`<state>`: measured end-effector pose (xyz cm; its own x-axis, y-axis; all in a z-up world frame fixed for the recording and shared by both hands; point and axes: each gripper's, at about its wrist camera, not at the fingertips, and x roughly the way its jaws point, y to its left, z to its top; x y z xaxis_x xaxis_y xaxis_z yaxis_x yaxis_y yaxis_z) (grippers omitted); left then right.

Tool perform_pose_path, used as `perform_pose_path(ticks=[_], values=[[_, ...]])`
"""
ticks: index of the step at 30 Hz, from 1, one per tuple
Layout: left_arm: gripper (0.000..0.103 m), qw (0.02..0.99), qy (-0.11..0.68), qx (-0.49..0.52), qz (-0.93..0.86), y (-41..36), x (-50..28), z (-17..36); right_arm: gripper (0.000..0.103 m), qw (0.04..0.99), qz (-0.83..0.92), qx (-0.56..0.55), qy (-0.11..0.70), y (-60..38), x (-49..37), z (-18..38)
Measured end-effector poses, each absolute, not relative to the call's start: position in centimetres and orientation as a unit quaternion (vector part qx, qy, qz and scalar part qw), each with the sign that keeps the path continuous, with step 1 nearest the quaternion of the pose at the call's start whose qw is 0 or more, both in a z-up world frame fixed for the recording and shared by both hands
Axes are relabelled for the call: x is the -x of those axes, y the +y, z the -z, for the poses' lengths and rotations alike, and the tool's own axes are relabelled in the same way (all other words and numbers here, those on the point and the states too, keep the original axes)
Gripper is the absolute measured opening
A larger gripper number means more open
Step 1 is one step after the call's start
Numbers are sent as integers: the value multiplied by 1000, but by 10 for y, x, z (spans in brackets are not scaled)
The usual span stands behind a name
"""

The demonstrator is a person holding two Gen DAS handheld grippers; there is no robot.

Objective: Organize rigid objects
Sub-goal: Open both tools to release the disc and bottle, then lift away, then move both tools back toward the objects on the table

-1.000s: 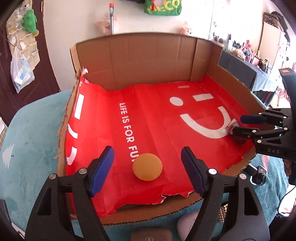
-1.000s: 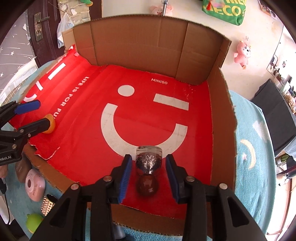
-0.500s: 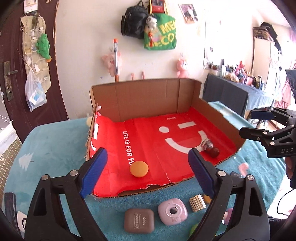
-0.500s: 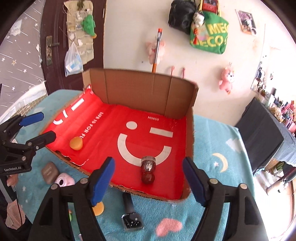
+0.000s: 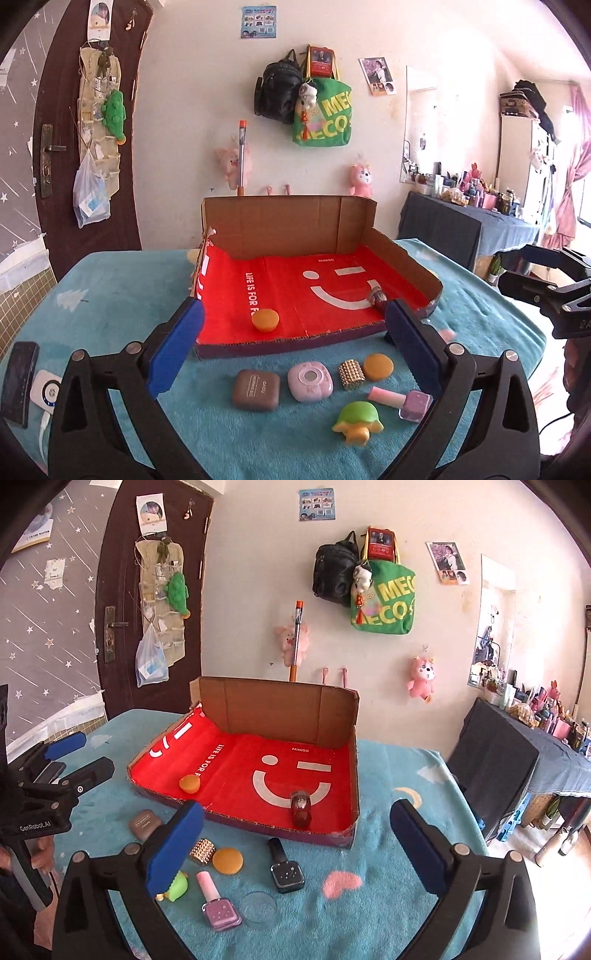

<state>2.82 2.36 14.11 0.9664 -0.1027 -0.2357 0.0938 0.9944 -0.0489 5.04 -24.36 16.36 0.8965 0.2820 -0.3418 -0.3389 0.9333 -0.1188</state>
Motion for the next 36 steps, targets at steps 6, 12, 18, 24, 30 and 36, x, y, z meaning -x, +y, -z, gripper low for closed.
perform_pose_path(ticks=[6, 12, 18, 24, 30, 36], values=[[100, 989, 139, 25, 36, 20, -11, -100, 103, 973, -146, 69, 163, -253, -16, -122], [100, 987, 157, 22, 19, 13, 1, -54, 103, 974, -116, 34, 193, -263, -6, -63], [100, 984, 178, 13, 4, 6, 1, -20, 103, 977, -104, 13, 188, -269, -9, -26], [100, 982, 185, 22, -5, 6, -1, -7, 103, 974, -118, -10, 195, -265, -20, -5], [100, 983, 184, 25, -4, 8, -3, -6, 103, 972, -119, -11, 200, -262, -26, 3], [100, 983, 184, 23, 4, 7, -6, -9, 103, 973, -117, -5, 199, -260, -29, 3]])
